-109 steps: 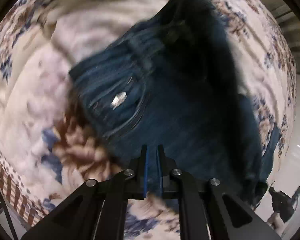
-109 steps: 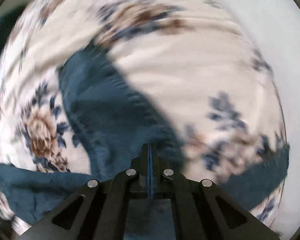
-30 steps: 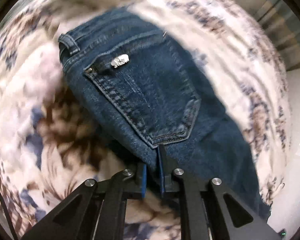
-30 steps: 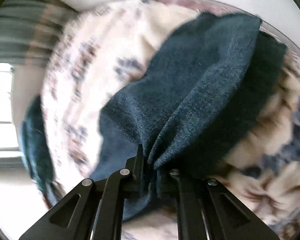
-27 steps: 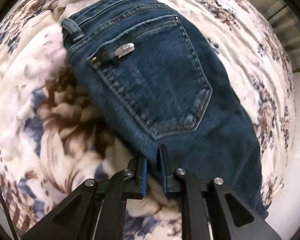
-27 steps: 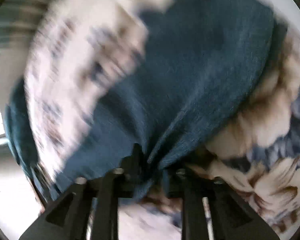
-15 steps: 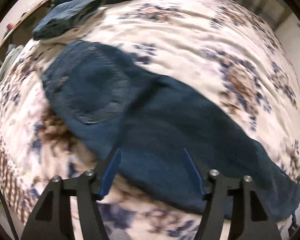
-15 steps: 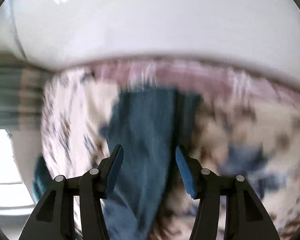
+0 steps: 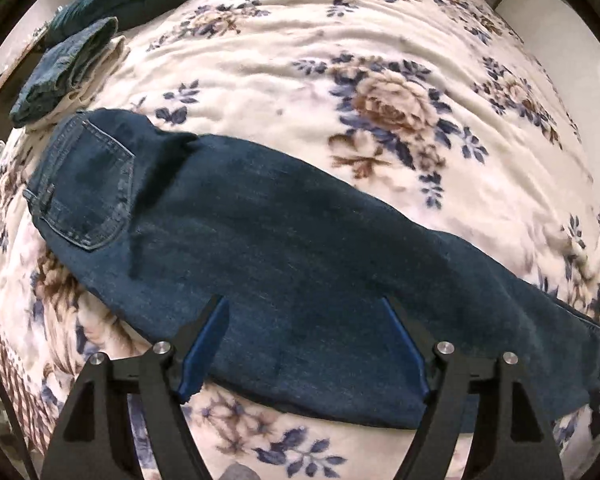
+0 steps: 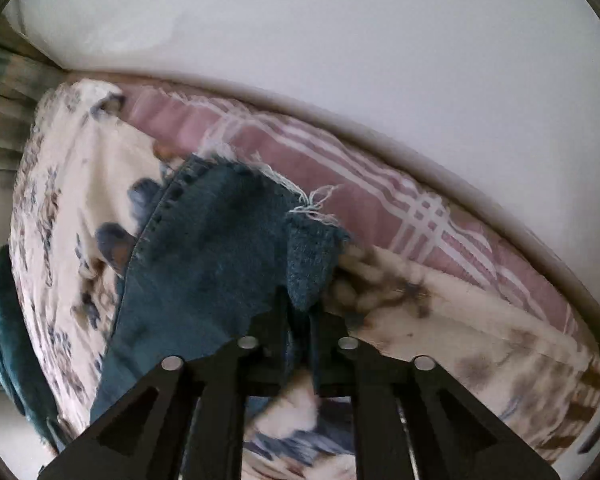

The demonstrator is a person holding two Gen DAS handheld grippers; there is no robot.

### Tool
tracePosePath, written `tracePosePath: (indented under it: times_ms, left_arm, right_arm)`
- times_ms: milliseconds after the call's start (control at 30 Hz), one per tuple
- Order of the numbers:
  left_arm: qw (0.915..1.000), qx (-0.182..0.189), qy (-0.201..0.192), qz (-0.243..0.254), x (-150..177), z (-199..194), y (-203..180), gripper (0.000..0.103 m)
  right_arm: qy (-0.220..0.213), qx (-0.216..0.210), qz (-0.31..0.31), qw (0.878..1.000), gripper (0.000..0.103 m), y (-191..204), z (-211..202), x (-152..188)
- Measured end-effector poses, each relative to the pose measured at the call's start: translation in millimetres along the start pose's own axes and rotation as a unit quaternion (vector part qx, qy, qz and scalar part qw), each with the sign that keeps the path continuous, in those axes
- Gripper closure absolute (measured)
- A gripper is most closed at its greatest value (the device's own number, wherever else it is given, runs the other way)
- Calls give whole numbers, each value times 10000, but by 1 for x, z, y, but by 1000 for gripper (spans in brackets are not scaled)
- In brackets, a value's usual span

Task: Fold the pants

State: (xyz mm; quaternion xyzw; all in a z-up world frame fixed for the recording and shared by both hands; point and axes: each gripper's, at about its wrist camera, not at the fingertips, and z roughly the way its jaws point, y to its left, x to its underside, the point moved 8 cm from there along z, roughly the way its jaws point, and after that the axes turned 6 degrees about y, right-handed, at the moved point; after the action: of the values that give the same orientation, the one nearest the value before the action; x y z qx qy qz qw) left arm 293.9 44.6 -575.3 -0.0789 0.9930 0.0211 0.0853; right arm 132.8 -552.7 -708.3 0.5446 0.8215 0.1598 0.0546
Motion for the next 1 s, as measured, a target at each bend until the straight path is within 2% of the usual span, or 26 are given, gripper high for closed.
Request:
tracePosePath:
  times_ms: [33,67,100,133,167,200,233,267,300,400,500,533,600,667,767,800,833,867,900,1000]
  left_arm:
    - [10000,-19,-14,-7,1,0,1,28]
    - [10000,-35,-24,-32,0,-1,4,28]
    - [10000,-45,-28,-68,-1,-1,7,28]
    - [9999,-51,-18,-99,-1,0,9,27]
    - [9999,-47,5,-136,-1,1,11,26]
    - [9998,-37,35,-187,-2,2,14,25]
    - [9998,-48,44,-210,-2,2,16,25]
    - [9997,-59,42,-228,-2,2,17,25]
    - [9997,-57,19,-243,-3,0,19,25]
    - [9996,-25,-64,-273,-6,-5,23,25]
    - [9994,9,-126,-325,-9,-10,28,25]
    - [9993,-2,-155,-348,-10,-12,30,25]
    - [9990,-19,-193,-410,-11,-14,35,25]
    - [9985,-94,-238,-483,-12,-15,40,25]
    - [9980,-151,-260,-553,-12,-17,46,23]
    - [9981,-158,-280,-528,-13,-19,48,18]
    - [9981,-180,-292,-507,-13,-21,50,18]
    - [9982,-188,-309,-484,-14,-24,54,18]
    - [9983,-150,-336,-462,-16,-29,59,18]
    - [9975,-62,-378,-588,-25,-42,94,18]
  right_arm:
    - [-41,-193,11,9998,88,6,-7,-4]
    - [-88,-214,-74,9997,78,9,-13,-4]
    - [-120,23,-214,9997,54,11,-16,-7]
    - [-135,469,-323,9983,40,9,-15,-10]
    - [-168,641,-400,9970,35,8,-11,-15]
    - [-61,583,-449,9973,42,2,-5,-17]
    - [-16,491,-426,9979,60,4,0,-19]
    - [-144,289,-402,9987,93,9,-2,-21]
    - [-301,329,-460,9979,93,11,-9,-22]
    - [-1059,299,-1185,9868,94,44,-53,-15]
    - [-1515,-93,-1377,9788,94,71,-90,-9]
    - [-1590,-271,-1379,9772,94,79,-99,-11]
    - [-1647,-249,-1385,9763,94,85,-101,-17]
    - [-1361,-244,-1327,9815,93,80,-78,-29]
    - [-294,468,-872,9947,82,47,-7,-44]
    - [-135,557,-740,9956,65,40,1,-43]
    - [-219,624,-679,9955,55,40,-2,-40]
    - [-370,586,-710,9951,34,46,-10,-34]
    - [-503,473,-794,9944,22,57,-19,-25]
    - [-757,118,-1162,9903,20,99,-43,24]
